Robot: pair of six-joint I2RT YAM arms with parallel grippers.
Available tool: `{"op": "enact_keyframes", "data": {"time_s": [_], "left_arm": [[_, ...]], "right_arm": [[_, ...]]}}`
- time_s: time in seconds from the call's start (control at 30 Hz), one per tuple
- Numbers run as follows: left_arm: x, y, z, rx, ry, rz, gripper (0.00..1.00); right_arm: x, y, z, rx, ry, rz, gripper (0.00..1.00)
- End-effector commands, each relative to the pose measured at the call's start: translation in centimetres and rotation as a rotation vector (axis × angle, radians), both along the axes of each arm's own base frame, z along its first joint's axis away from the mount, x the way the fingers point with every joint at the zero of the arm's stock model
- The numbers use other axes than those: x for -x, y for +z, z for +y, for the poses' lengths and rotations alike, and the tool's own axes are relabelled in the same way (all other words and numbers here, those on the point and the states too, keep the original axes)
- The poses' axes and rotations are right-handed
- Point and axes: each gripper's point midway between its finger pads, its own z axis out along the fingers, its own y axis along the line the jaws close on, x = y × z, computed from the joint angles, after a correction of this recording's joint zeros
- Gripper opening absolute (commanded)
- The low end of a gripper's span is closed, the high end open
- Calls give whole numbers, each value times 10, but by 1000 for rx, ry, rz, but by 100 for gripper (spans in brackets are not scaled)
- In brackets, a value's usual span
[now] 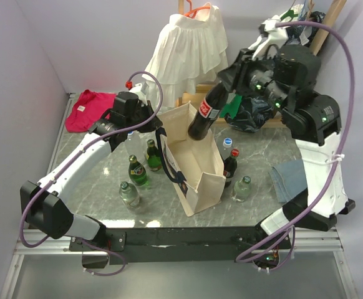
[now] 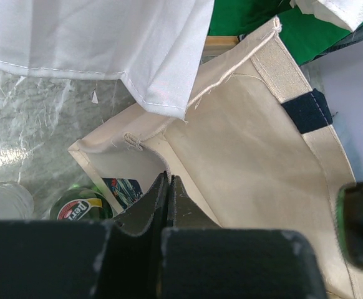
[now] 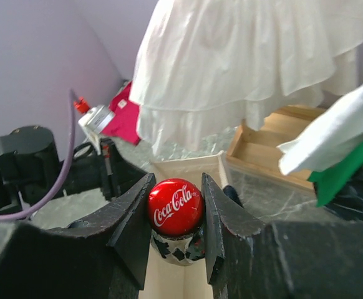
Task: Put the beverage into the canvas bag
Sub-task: Place the drink in the canvas bag.
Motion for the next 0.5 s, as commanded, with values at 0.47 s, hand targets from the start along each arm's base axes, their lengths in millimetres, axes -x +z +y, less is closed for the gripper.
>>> {"op": "enact_keyframes", "data": {"time_s": [0.47], "left_arm": [[16,0,3,-21,-12,11,1]], "right_arm": [[-29,65,21,-134,-114,-282,0]]}}
